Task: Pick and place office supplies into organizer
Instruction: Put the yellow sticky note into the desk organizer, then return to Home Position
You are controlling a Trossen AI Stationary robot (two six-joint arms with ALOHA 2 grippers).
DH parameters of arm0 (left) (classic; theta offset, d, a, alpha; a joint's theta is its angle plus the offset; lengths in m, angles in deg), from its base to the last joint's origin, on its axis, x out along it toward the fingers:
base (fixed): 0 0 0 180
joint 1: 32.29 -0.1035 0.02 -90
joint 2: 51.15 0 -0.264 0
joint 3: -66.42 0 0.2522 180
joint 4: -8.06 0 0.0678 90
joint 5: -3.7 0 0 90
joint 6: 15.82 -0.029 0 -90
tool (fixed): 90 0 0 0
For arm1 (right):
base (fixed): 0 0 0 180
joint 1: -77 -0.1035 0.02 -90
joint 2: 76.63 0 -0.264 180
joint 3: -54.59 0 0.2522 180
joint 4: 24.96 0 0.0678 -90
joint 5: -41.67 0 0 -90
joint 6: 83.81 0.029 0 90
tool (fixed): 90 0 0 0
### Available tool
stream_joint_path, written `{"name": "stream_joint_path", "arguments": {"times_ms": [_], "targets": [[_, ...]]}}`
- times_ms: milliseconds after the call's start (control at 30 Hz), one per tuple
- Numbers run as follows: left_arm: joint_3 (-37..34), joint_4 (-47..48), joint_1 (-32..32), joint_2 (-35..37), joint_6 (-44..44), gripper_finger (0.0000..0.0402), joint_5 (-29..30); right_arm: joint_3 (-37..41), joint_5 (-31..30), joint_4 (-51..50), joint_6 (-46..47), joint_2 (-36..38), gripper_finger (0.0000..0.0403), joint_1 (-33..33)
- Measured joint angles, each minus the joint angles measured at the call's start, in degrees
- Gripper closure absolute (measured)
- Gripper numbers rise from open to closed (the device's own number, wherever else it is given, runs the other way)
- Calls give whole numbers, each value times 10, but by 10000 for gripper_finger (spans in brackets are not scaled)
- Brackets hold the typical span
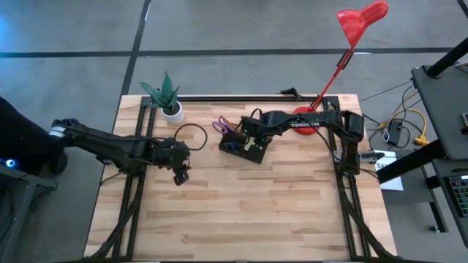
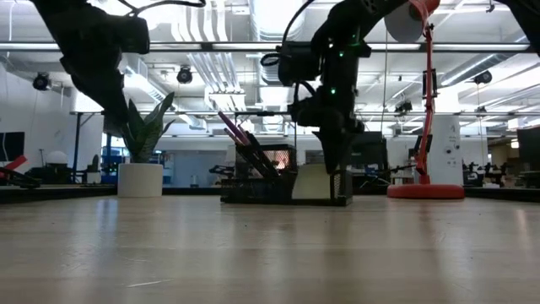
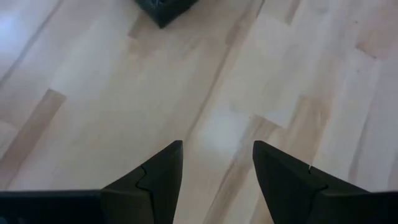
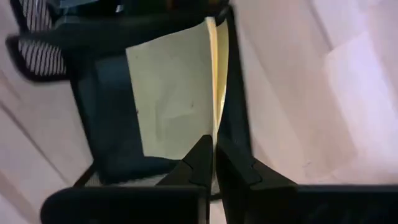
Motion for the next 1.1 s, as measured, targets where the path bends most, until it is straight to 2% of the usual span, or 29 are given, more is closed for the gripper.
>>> {"name": "stream_joint_path", "arguments": {"times_ms": [333, 567, 767, 1100], "targets": [[24, 11, -39, 1, 5, 221, 0, 3, 12, 13, -20, -14, 388, -13], [43, 24, -73, -1, 5, 221, 0, 6, 13, 14, -33, -13, 321, -21], [43, 25, -74, -1, 8, 221, -2, 6, 11, 14, -68, -13, 265, -22], [43, 24, -74, -1, 21, 221, -17, 4, 13, -20, -110, -9, 236, -31]]}}
